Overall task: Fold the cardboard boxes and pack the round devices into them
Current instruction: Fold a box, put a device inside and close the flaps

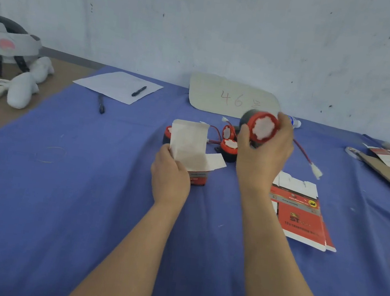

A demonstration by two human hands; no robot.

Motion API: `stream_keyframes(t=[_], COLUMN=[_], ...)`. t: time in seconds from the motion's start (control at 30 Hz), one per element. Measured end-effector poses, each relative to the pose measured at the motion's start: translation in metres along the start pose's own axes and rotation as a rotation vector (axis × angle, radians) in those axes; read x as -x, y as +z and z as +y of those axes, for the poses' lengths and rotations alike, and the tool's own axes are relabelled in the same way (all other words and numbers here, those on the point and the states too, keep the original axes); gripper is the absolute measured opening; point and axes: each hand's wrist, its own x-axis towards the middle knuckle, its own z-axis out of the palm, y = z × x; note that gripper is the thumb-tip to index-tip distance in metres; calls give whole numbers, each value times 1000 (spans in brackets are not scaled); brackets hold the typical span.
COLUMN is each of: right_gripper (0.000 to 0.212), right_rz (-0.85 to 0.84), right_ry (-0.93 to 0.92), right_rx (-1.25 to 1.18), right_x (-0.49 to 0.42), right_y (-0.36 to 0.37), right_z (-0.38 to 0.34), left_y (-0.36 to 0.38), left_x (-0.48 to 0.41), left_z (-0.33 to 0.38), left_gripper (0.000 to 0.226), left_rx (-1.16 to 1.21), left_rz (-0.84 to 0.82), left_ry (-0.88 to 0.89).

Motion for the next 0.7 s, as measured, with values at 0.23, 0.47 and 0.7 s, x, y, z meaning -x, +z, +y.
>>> stream_keyframes(t=[0.23,0.47,0.7], right_gripper=[47,29,28], right_rz=[-657,-628,-632], right_ry=[-38,0,-199], right_rx=[235,355,590], right_x=[45,59,51], right_y=[13,20,12], right_z=[4,4,10], left_y=[2,2,1], left_x=[6,-1,-1], left_z=[4,4,2], left_gripper=[29,38,17], left_rx=[76,121,232], left_rz=[-108,-121,-191], left_ry=[2,-90,-139])
